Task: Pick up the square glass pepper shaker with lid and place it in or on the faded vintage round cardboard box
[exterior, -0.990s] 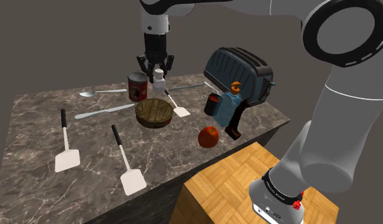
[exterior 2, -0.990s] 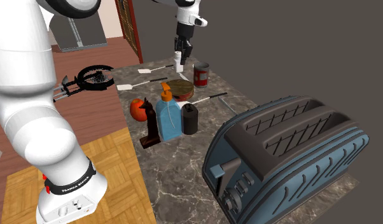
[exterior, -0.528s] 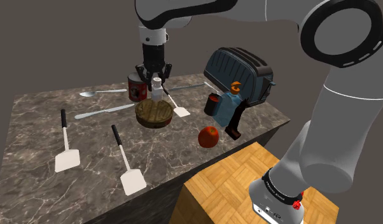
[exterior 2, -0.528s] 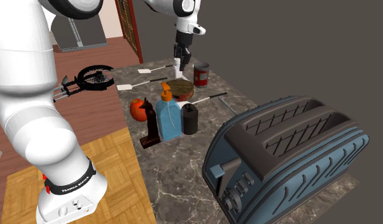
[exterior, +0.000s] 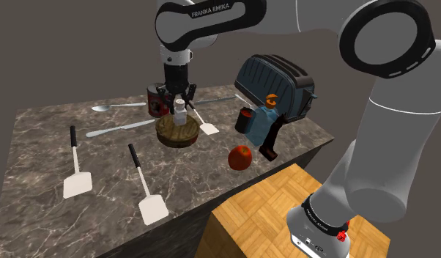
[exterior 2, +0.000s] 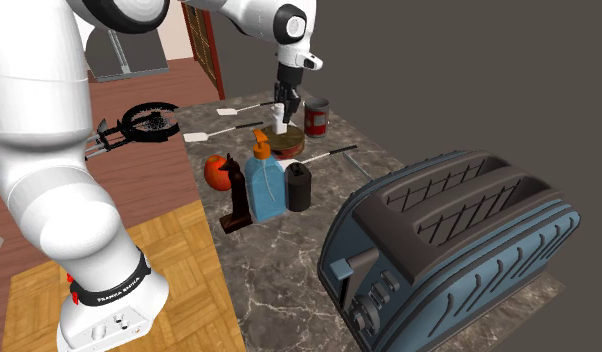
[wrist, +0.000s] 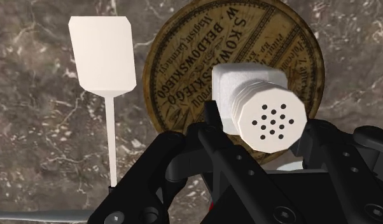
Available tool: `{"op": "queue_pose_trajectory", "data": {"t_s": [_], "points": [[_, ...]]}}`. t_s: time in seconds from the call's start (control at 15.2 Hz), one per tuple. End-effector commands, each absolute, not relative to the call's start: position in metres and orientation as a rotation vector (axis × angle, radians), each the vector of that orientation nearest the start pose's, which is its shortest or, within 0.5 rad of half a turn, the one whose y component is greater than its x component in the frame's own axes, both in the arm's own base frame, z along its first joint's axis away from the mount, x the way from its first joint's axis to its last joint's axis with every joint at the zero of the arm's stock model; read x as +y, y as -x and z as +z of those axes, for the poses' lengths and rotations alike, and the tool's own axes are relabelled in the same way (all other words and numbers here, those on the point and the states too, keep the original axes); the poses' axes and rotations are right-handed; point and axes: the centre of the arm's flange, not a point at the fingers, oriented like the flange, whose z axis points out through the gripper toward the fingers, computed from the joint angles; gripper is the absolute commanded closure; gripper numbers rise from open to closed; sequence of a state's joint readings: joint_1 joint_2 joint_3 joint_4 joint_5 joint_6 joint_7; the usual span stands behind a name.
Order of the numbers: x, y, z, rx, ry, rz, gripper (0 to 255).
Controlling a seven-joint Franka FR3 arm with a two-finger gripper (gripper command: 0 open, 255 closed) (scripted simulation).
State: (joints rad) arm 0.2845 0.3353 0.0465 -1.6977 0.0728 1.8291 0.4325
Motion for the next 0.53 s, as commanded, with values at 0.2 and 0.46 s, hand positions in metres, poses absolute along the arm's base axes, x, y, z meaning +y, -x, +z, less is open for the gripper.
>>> {"op": "queue_pose_trajectory", "data": {"t_s": [0.2, 0.46], "points": [[0.2074, -0.5923, 0.3825, 0.200, 3.114, 0.344, 255], [0.2074, -0.5923, 0.3825, 0.200, 3.114, 0.344, 0]]}}
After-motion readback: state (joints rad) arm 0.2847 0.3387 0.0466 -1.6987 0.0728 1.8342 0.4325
